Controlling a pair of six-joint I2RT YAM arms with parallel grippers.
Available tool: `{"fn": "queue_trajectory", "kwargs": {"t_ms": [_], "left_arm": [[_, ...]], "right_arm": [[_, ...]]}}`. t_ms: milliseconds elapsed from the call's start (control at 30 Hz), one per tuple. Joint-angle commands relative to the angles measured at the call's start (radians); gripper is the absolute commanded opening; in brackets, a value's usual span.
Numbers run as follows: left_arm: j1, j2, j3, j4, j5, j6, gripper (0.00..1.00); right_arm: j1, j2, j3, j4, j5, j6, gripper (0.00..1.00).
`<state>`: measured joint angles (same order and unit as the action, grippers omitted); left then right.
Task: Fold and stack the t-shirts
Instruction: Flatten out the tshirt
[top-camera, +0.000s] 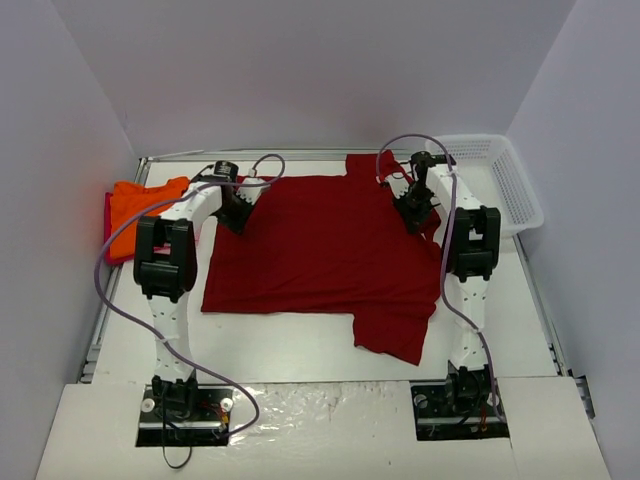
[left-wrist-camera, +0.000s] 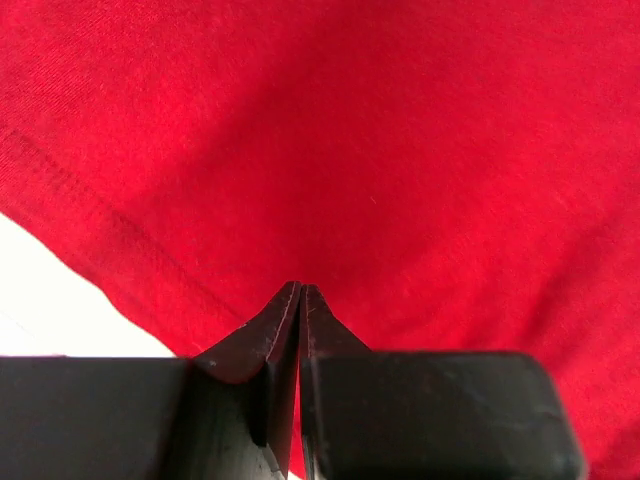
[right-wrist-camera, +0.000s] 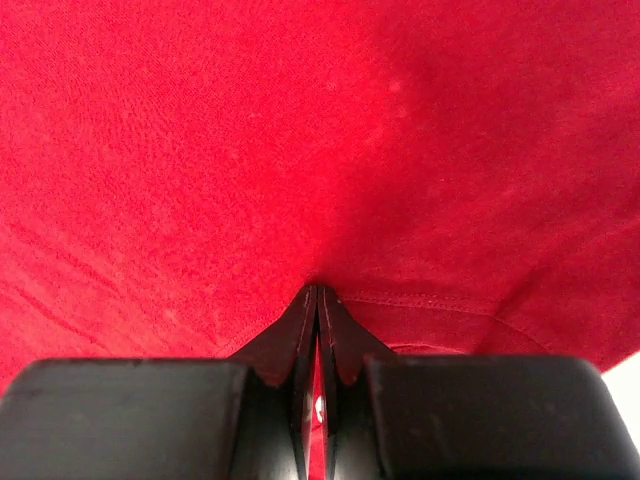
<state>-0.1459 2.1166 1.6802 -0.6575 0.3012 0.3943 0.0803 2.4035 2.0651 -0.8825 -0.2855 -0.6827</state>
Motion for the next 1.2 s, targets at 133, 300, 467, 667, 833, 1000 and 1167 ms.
{"fn": "queue_trajectory", "kwargs": {"t_ms": [133, 300, 467, 667, 833, 1000, 1167], "left_arm": [[0.006, 0.062, 0.104, -0.090, -0.034, -0.067, 0.02], [0.008, 0.108, 0.133, -0.103, -0.071, -0.080, 0.02], [0.009, 0.187, 0.214, -0.128, -0.120, -0.100, 0.02], [0.009, 0.261, 0.325, -0.133, -0.180, -0.138, 0.02], [0.008, 0.357, 0.481, -0.142, -0.188, -0.158, 0.02], [0.003, 0.454, 0.651, -0.182, -0.183, -0.181, 0.02], [-0.015, 0.491, 0.722, -0.185, -0.169, -0.190, 0.03]], "right_arm": [[-0.008, 0.052, 0.038, -0.044, 0.051, 0.006, 0.00], [-0.017, 0.109, 0.062, -0.030, 0.059, 0.009, 0.00], [-0.016, 0.164, 0.137, -0.024, 0.063, 0.023, 0.00], [-0.016, 0.226, 0.230, -0.012, 0.085, 0.040, 0.00], [-0.016, 0.273, 0.286, 0.048, 0.100, 0.061, 0.00], [-0.008, 0.328, 0.369, 0.106, 0.131, 0.063, 0.00], [0.003, 0.345, 0.383, 0.211, 0.175, 0.069, 0.00]]}}
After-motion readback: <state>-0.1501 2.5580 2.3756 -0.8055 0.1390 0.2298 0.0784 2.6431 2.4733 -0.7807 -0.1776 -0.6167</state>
